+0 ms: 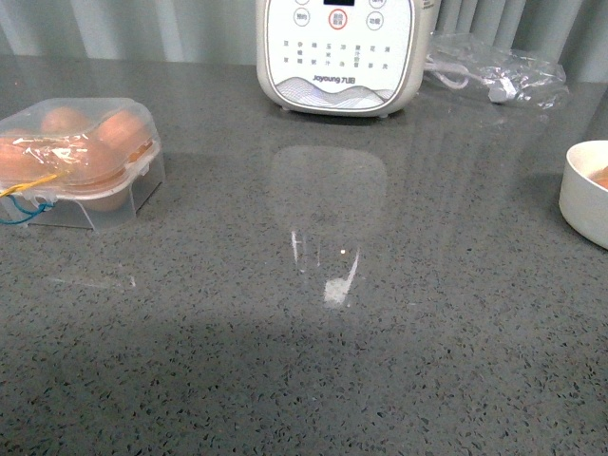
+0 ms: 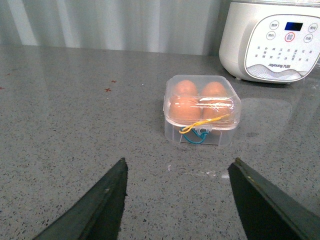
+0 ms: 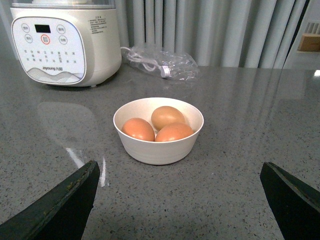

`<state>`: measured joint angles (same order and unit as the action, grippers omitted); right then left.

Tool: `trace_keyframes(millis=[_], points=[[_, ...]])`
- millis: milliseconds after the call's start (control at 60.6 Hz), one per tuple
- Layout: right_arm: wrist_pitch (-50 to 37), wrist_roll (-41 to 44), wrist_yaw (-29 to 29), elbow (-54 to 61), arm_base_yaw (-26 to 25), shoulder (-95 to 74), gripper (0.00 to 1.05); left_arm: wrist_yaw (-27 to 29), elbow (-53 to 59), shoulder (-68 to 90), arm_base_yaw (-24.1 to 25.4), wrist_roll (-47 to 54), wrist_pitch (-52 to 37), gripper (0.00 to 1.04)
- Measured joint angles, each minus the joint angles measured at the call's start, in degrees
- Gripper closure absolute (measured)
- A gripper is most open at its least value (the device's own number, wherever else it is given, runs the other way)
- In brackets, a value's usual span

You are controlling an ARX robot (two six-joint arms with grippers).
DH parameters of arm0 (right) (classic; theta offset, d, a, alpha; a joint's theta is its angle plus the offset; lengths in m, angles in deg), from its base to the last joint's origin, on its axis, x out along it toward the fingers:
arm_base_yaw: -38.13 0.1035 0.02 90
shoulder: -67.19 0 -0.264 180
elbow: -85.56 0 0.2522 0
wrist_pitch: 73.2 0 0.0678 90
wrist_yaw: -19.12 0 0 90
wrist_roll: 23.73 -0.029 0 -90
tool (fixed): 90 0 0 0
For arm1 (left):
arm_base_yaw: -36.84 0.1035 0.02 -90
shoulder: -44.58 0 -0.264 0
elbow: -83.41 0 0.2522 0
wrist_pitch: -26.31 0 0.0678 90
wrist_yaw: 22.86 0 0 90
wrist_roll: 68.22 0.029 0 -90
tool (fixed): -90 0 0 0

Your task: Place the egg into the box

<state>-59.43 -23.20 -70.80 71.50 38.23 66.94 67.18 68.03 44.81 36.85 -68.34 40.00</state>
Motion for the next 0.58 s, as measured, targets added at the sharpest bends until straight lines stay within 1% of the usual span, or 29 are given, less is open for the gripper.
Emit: trace_keyframes(millis=[198, 231, 297, 578], points=[[0.00, 0.00, 0.00, 0.00, 0.00, 0.00, 0.07, 0.00, 0.00, 0.00, 0.00, 0.00, 0.00, 0.08], [0.00, 0.00, 0.00, 0.00, 0.00, 0.00, 0.07, 0.00, 0.00, 0.00, 0.00, 0.02, 0.00, 0.05], [0.00, 0.00, 0.00, 0.00, 0.00, 0.00, 0.07, 0.00, 0.00, 0.00, 0.00, 0.00, 0.00, 0.07], [0.00, 0.00, 0.00, 0.00, 0.00, 0.00, 0.07, 0.00, 0.00, 0.00, 0.00, 0.00, 0.00, 0.07]])
